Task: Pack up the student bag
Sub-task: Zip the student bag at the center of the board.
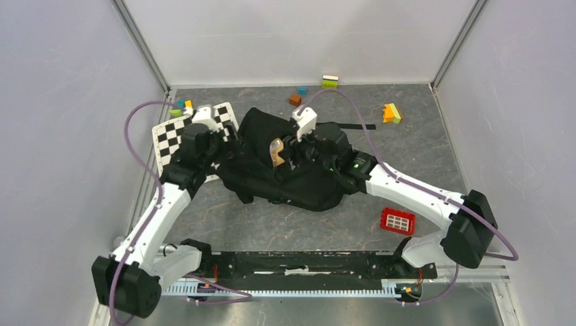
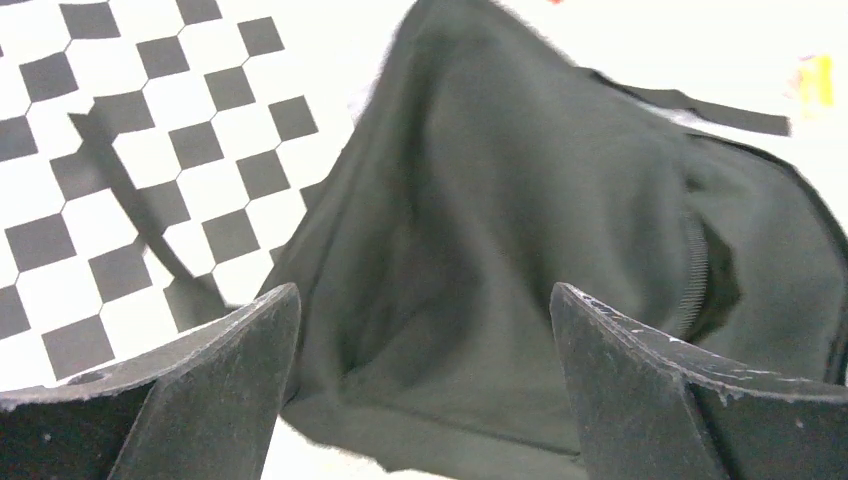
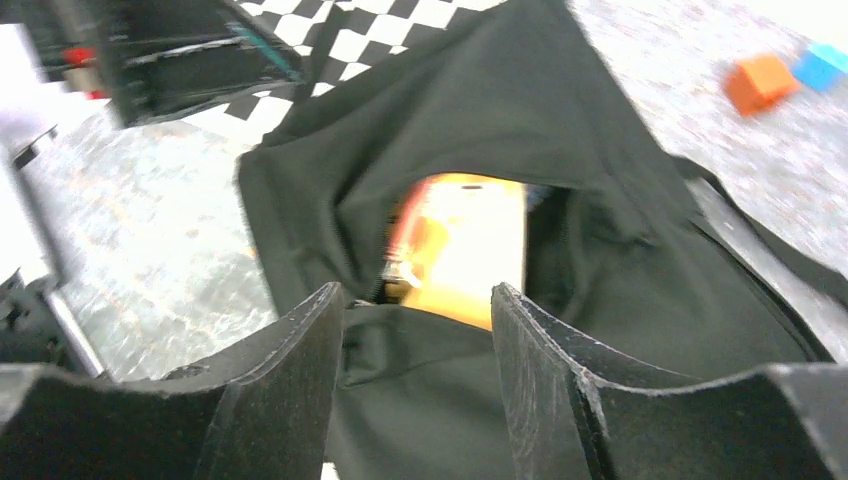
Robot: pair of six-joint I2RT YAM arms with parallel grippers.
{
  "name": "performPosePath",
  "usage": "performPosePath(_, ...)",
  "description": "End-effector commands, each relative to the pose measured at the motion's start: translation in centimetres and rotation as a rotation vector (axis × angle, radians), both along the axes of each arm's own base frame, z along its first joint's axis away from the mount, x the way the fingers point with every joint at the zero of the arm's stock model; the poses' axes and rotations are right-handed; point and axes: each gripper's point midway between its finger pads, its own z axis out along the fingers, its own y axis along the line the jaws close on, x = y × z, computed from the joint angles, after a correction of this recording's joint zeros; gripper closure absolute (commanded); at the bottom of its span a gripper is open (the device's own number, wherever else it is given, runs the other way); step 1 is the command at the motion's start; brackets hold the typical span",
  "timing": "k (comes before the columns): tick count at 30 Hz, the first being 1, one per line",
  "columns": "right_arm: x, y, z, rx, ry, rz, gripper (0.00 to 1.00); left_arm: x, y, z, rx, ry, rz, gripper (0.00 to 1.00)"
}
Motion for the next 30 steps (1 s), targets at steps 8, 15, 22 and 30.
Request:
performPosePath(8, -3.8, 10.6, 0.1, -0.197, -0.182, 0.344, 0.42, -5.4, 3.3, -5.2, -0.244, 0.147, 0.163, 0.00)
performPosePath(15, -2.0, 11.7, -2.8, -0.317, -0.140, 0.282, 0.45, -6.1, 0.9, -3.4, -0.459, 0.142, 0.132, 0.00)
performPosePath(22, -1.7, 10.5, -4.7, -0.386, -0.122, 0.249, 0.46, -5.5, -0.3, -4.9, -0.513, 0.201, 0.106, 0.00)
performPosePath(30, -1.6, 10.0, -5.8, -0.427, -0.136, 0.257, 0.58, -4.3, -0.8, -5.4, -0.550, 0.186, 0.097, 0.07)
